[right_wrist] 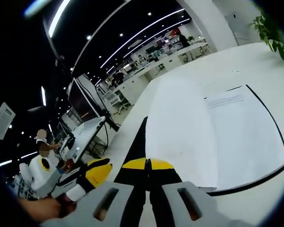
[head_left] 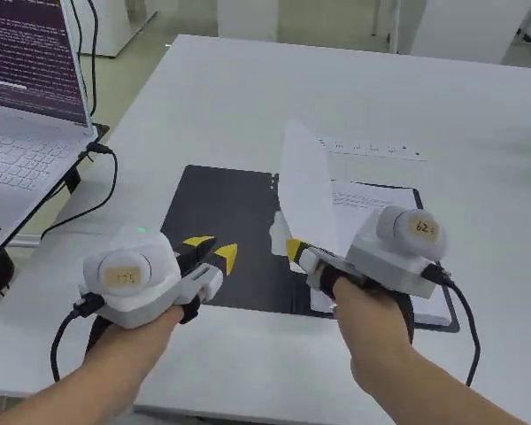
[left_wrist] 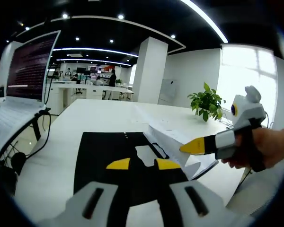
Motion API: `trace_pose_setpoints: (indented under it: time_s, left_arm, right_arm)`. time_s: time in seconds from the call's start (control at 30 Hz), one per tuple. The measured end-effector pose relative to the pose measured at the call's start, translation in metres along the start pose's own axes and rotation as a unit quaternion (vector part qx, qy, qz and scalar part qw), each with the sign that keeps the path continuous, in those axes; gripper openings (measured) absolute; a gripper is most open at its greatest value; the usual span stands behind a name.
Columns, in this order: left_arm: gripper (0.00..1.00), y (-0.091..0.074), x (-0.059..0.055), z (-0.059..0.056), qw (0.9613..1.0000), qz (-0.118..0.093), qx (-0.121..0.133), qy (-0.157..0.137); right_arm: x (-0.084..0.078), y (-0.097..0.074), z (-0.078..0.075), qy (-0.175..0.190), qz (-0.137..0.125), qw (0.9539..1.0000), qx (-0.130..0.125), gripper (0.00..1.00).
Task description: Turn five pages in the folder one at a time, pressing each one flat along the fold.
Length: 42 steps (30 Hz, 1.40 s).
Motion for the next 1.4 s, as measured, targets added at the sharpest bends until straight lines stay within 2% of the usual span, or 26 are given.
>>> trace_pose_setpoints:
  time_s: [0.23,0.4,0.6,0.73,0.9,0.97,1.0,1.03,1.1,1.13,1.17,1.3,1.4]
  left_arm:
    - [0.17,-0.014,-0.001,0.024,0.9998,-0.001,0.018,-0.001]
    - [0.17,-0.019,-0.004,0.036,0.9996,0.005,0.026,-0.004]
    - [0.17,-0.021,-0.009,0.047,0.9994,0.012,0.032,-0.002]
    - [0.17,-0.02,-0.013,0.049,0.9993,0.019,0.031,0.002]
    - [0.17,-0.019,-0.021,0.05,0.9992,0.031,0.025,0.01]
    - [0.17,-0.018,-0.026,0.051,0.9989,0.037,0.024,0.016]
    - [0.16,-0.017,-0.029,0.051,0.9987,0.042,0.023,0.018]
    - [0.16,-0.016,-0.031,0.051,0.9986,0.044,0.022,0.019]
    - [0.16,-0.013,-0.035,0.05,0.9983,0.051,0.019,0.023]
    - [0.16,-0.011,-0.037,0.049,0.9982,0.053,0.018,0.023]
    - [0.16,-0.008,-0.038,0.047,0.998,0.055,0.015,0.027]
    - [0.16,0.005,-0.044,0.038,0.9969,0.066,-0.001,0.042]
    - [0.16,0.02,-0.05,0.024,0.9954,0.077,-0.018,0.055]
  right_arm:
    - [-0.019,0.03,0.004,-0.001,0.034,0.9994,-0.008,0.0]
    - [-0.033,0.054,0.002,-0.003,0.059,0.9981,-0.016,0.0]
    - [-0.046,0.073,-0.004,-0.008,0.081,0.9962,-0.03,0.0]
    - [-0.059,0.084,-0.008,-0.011,0.103,0.994,-0.035,0.0]
    - [-0.073,0.098,-0.006,-0.018,0.118,0.9926,-0.021,0.0]
    - [-0.079,0.104,-0.004,-0.044,0.132,0.9903,-0.004,0.01]
    - [-0.082,0.105,-0.002,-0.045,0.133,0.99,0.004,0.05]
    - [-0.085,0.107,0.005,-0.036,0.131,0.9902,0.032,0.08]
    - [-0.084,0.102,0.006,-0.042,0.125,0.9906,0.035,0.2]
    - [-0.081,0.099,0.009,-0.042,0.111,0.9913,0.055,0.22]
    - [-0.079,0.096,0.01,-0.039,0.103,0.992,0.063,0.24]
    - [-0.061,0.074,-0.002,-0.052,0.069,0.9947,0.056,0.17]
    - [-0.045,0.055,-0.021,-0.054,0.054,0.9963,0.04,0.16]
Point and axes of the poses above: the centre of the closed fingertips' face, and the gripper's own axes: y roughly forward along the fingers, z roughly to its left, x roughly out of its top, the point moved 5 cm from there along -y, roughly backward along the fingers, and after that the axes turned 11 degrees about x, right-handed, at the moved point
